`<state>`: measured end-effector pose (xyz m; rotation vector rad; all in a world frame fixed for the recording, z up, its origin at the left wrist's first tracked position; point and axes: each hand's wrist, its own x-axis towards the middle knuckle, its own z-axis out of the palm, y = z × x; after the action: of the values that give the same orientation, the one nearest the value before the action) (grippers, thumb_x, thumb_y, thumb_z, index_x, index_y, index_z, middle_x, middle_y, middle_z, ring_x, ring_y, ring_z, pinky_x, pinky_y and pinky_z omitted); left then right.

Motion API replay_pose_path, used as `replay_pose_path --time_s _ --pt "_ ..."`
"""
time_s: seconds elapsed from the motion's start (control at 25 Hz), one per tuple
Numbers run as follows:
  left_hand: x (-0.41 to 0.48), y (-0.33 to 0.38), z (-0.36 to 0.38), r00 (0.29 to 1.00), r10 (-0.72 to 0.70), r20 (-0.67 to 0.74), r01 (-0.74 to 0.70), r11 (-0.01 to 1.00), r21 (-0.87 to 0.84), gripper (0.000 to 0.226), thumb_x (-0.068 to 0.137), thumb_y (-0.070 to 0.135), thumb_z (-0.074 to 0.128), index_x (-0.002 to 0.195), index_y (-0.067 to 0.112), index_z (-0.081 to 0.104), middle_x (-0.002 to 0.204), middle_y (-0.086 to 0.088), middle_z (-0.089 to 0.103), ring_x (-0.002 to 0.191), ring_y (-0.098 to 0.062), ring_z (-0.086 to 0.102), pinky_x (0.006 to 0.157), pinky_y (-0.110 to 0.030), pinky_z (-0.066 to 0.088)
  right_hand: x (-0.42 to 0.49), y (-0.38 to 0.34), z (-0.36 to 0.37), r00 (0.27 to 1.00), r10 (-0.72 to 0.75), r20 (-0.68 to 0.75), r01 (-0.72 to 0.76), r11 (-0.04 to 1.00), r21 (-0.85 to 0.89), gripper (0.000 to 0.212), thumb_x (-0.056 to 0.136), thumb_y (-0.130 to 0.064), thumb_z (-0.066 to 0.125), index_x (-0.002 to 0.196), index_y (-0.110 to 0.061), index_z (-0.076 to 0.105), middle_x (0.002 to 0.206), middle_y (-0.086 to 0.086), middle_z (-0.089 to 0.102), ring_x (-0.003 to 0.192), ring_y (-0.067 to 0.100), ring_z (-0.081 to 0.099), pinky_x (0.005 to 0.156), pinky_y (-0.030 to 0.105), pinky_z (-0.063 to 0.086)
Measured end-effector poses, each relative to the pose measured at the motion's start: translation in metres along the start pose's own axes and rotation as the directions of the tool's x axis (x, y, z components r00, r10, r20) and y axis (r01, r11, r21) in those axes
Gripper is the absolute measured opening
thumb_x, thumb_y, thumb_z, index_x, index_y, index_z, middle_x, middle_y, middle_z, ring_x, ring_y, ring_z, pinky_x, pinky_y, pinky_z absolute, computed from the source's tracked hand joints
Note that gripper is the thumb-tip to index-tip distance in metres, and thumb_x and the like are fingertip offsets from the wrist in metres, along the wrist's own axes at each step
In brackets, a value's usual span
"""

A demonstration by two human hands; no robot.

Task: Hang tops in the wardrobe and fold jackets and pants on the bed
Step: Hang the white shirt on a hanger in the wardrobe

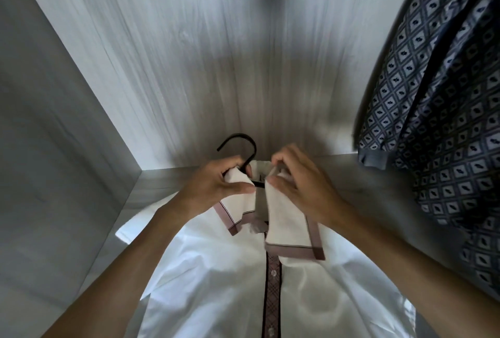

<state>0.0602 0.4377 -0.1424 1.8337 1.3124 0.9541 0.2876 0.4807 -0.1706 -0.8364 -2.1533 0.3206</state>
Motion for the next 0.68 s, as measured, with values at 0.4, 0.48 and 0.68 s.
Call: replay_pose_path --time_s 0.4,0.48,0.68 --pt "-0.009 -0.005 -0.01 0.993 -0.081 -0.088 0.059 0.972 -0.229 0.021 0.074 0.0 0.08 0.084 0.01 0.065 0.074 0.004 0.062 0.067 -0.01 0.054 0.058 -0.019 0.043 0.033 -0.003 -0.052 0.801 -0.153 0.579 0.365 0.891 -0.269 0.028 0.084 -0.011 0.064 0.098 -0.034 0.071 0.095 -0.012 0.047 0.086 0.004 0.043 0.077 0.025 0.036" --pt "-0.01 -0.006 -0.013 0.993 -0.085 -0.079 0.064 0.968 -0.241 0.021 0.074 0.002 0.082 0.084 0.009 0.065 0.072 0.006 0.06 0.065 -0.009 0.053 0.057 -0.019 0.043 0.039 -0.006 -0.061 0.72 -0.038 0.693 0.389 0.849 -0.358 0.023 0.082 -0.018 0.064 0.096 -0.036 0.068 0.089 -0.014 0.048 0.082 0.004 0.045 0.075 0.026 0.036" --pt "-0.014 0.004 -0.013 0.999 -0.036 -0.022 0.03 0.973 -0.229 0.028 0.069 0.011 0.087 0.08 0.009 0.062 0.069 0.01 0.057 0.064 -0.006 0.051 0.057 -0.016 0.04 0.045 -0.001 -0.041 0.964 0.15 0.219 -0.184 0.972 0.144 0.02 0.085 -0.025 0.049 0.072 -0.018 0.062 0.077 -0.004 0.057 0.072 0.009 0.053 0.073 0.032 0.04"
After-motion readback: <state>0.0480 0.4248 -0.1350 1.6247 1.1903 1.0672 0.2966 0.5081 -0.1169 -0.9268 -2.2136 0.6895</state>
